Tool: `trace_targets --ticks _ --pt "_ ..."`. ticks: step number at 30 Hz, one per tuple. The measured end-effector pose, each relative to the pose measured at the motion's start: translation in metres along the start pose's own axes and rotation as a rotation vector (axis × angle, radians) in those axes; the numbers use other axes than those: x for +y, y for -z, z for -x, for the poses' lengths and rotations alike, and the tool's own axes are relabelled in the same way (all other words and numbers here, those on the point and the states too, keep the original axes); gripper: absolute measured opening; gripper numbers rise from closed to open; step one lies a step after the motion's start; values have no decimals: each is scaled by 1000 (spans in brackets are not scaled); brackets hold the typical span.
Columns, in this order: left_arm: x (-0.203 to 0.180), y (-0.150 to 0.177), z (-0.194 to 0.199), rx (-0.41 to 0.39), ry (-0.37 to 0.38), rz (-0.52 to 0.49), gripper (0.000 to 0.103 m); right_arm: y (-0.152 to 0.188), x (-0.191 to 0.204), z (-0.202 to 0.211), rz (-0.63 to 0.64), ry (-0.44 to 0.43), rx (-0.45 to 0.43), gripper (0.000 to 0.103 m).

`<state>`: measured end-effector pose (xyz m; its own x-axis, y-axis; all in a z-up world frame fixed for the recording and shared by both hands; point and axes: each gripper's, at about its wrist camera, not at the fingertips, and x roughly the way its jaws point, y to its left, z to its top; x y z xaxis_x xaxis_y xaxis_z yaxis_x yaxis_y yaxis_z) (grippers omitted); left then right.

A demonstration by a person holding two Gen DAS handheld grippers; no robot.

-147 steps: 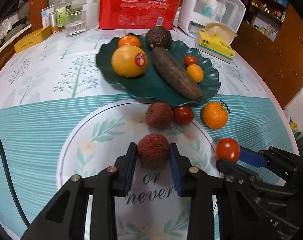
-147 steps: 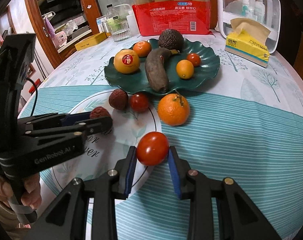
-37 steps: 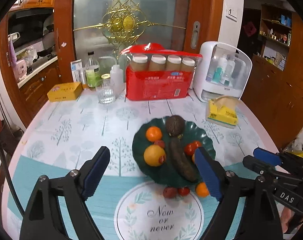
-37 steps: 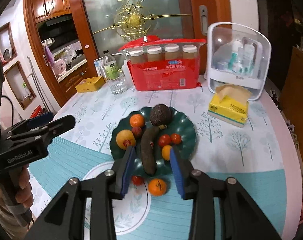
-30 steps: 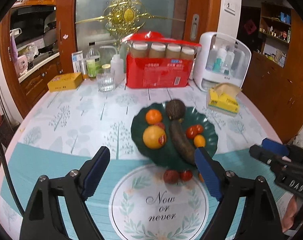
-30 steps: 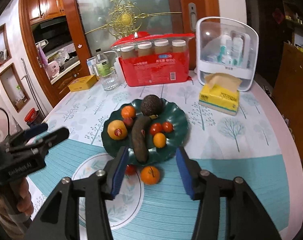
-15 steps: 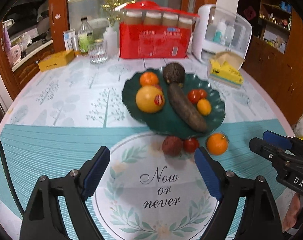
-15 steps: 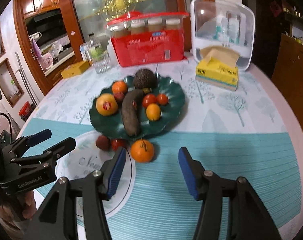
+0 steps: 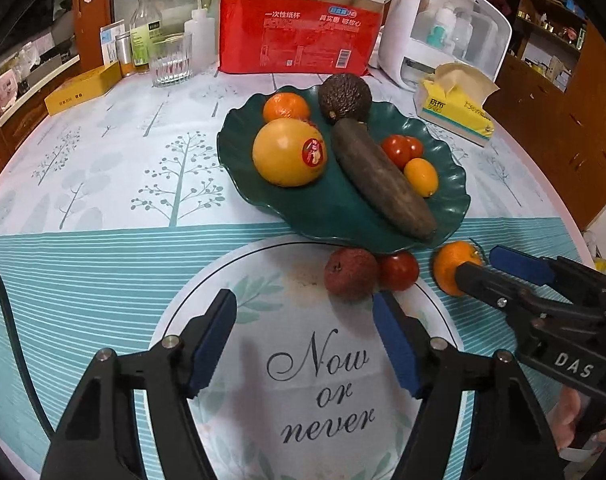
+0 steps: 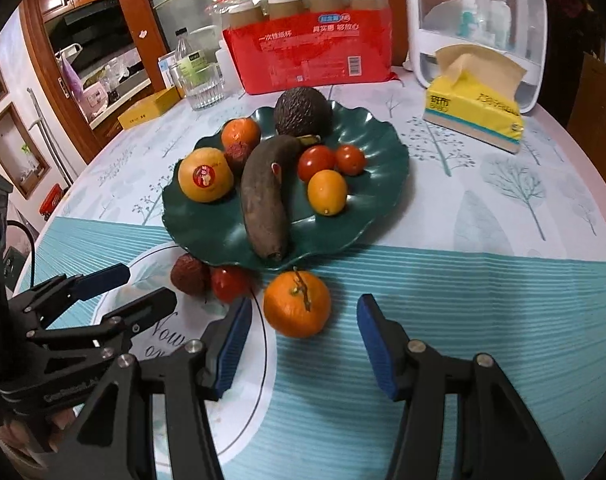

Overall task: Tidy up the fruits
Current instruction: 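Grasp the second lychee with the left tool while the right tool grasps the stemmed mandarin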

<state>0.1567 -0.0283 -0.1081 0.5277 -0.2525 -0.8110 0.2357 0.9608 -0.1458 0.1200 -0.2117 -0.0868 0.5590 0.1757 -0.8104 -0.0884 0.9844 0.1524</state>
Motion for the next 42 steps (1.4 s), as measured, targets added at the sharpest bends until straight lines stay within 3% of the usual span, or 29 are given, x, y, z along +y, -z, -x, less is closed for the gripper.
trace_targets --ticks 6,9,12,19,24,29,42 --pt "1 -3 -6 17 34 14 70 3 3 -15 8 -30 20 54" --pt "-1 -4 -8 24 54 15 70 6 2 -16 2 -40 5 40" --pt "-5 -5 -11 28 63 17 69 8 -2 -16 -16 -49 -8 40" --pt "-13 -9 -19 40 70 21 55 15 -6 -10 -43 -47 -25 40" --pt "-21 -11 -21 34 82 12 50 17 -7 -9 -46 -47 -27 39" --pt "-25 -10 -20 20 67 0 28 17 -7 -9 -45 -46 -29 39" --pt "-13 5 0 -12 73 14 27 23 -1 -4 -18 -32 -21 39"
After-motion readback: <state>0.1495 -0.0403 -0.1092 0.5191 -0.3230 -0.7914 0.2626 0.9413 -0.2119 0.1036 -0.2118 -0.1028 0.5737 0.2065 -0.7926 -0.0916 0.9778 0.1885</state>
